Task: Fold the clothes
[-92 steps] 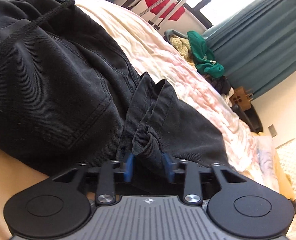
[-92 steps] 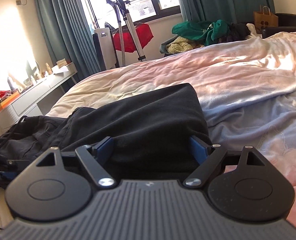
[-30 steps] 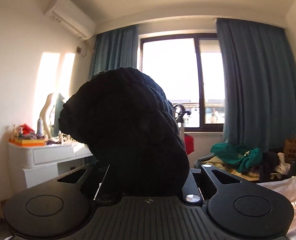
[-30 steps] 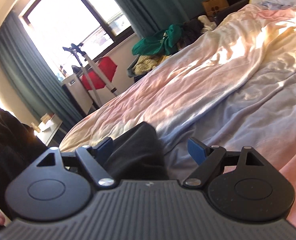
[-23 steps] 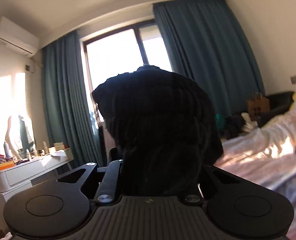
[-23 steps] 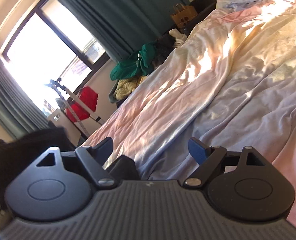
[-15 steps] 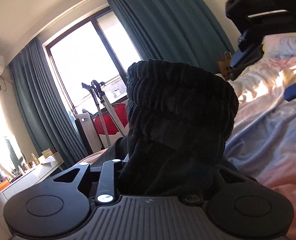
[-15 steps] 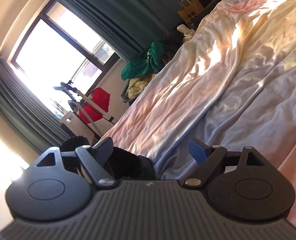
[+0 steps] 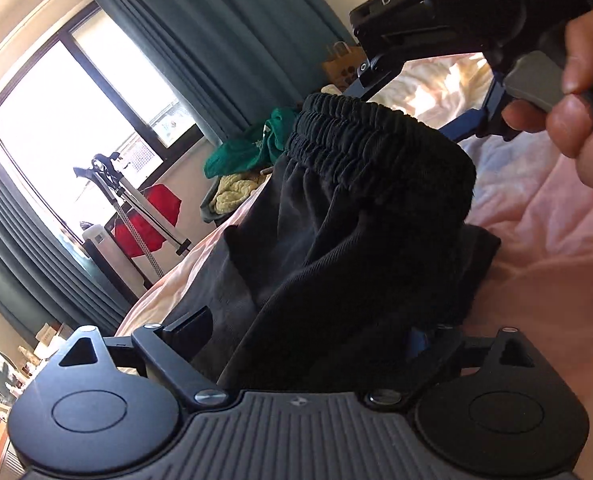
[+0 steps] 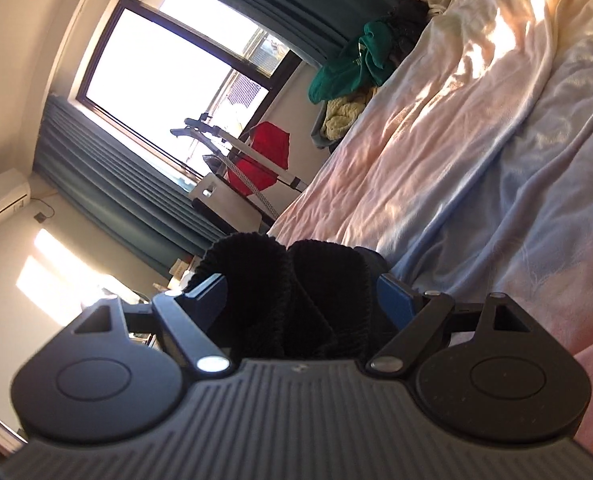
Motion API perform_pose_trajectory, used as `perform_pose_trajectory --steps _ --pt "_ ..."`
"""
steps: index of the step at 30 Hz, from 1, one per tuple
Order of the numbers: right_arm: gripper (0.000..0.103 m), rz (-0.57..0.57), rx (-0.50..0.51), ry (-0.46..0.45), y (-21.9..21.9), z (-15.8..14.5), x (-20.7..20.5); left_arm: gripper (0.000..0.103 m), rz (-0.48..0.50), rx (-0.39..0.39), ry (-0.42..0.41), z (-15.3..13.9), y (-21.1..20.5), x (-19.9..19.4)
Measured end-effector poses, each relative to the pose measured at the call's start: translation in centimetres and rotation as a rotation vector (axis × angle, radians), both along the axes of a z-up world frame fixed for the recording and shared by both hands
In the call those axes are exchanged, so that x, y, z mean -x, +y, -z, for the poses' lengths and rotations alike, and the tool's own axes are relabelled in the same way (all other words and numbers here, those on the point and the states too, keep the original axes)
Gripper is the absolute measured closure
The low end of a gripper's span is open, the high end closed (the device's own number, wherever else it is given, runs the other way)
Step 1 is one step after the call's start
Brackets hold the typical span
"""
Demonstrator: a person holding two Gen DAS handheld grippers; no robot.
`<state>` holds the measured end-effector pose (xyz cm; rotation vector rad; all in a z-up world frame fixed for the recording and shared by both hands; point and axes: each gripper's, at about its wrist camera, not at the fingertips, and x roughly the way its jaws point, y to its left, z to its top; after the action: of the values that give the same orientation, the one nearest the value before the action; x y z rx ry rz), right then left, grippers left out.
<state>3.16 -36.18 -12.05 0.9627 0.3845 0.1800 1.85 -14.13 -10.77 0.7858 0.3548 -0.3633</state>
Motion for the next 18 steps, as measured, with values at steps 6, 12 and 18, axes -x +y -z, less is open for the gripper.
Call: perform_pose_trajectory --steps 6,12,18 --pt "0.020 -0.116 -0.020 0.051 0.7 0.0 -4.0 0.007 -0.270 0.237 0.132 0.1 11.5 -2.4" --pt "0.027 -0.188 -0.017 0.118 0.0 1.7 -8.5 0.007 -0.473 0.448 0.276 0.1 16.1 -6.4" --pt "0.047 -0.225 -0.117 0.116 -0.7 3.3 -10.7 0.007 -0.515 0.542 0.261 -0.9 17.3 -7.9"
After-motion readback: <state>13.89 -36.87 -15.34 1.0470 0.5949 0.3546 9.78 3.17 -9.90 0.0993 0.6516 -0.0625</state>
